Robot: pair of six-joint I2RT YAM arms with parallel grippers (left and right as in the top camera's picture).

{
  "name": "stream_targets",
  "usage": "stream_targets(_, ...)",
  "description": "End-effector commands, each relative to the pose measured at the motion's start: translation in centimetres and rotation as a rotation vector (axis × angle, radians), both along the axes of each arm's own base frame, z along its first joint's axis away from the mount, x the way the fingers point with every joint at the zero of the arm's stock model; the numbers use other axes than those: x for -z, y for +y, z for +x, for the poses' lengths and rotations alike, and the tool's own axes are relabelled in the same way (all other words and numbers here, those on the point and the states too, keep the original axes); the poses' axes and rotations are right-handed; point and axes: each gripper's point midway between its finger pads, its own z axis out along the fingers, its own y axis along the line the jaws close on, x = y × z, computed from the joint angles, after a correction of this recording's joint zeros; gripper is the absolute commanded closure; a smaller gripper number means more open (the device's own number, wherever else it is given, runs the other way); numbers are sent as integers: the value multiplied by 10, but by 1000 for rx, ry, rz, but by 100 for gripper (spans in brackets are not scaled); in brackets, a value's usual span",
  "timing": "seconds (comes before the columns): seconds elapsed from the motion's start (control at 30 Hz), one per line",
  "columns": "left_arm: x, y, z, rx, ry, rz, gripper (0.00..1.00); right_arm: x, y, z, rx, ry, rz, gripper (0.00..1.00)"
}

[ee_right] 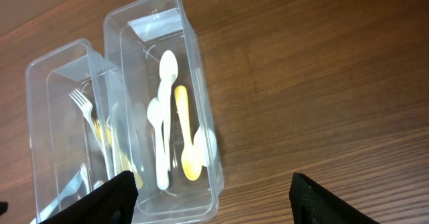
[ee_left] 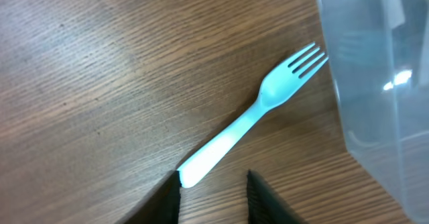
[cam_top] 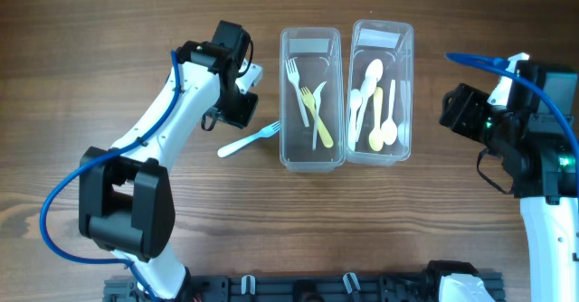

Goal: Pack container
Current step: 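Grasp the light-blue fork with the left gripper, then place the light-blue fork into the left container and release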

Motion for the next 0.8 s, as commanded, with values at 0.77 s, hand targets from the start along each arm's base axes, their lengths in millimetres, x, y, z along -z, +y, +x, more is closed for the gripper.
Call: stream_targets(0.77,86,-14,-30,482,3,82,62,-7,2,1,-15,-31,4,27)
